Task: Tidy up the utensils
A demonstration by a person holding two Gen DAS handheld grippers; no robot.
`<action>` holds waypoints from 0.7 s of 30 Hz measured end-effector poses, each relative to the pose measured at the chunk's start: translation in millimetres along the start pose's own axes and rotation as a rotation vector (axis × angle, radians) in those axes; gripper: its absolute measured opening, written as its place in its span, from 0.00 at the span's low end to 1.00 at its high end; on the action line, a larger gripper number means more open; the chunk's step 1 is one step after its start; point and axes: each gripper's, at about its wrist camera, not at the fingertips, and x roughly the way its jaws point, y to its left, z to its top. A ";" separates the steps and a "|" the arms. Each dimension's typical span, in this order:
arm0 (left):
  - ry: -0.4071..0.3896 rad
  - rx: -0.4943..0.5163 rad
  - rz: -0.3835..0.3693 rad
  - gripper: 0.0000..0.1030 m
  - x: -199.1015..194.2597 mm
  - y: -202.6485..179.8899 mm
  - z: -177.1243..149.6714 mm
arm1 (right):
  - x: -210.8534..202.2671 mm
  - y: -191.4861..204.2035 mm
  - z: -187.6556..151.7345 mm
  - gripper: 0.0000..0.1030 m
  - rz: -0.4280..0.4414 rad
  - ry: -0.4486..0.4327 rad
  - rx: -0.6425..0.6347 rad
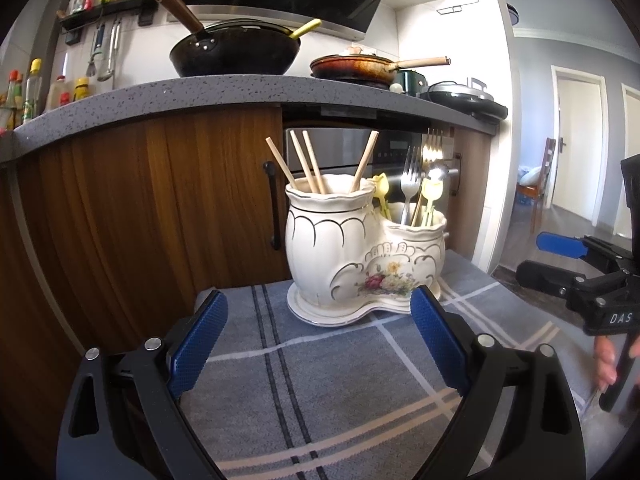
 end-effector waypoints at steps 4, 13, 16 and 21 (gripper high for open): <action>0.000 0.002 0.003 0.91 -0.6 -0.9 0.5 | -0.4 0.3 0.2 0.91 0.002 0.001 -0.001; -0.005 0.020 0.026 0.93 -1.6 -5.5 2.2 | -2.8 2.5 0.1 0.91 0.004 -0.001 -0.006; -0.006 0.014 0.021 0.93 -1.5 -5.3 2.7 | -3.6 2.7 0.6 0.91 0.003 0.000 -0.009; -0.010 0.022 0.018 0.93 -1.9 -6.5 3.2 | -3.8 1.7 0.2 0.91 0.004 0.005 -0.010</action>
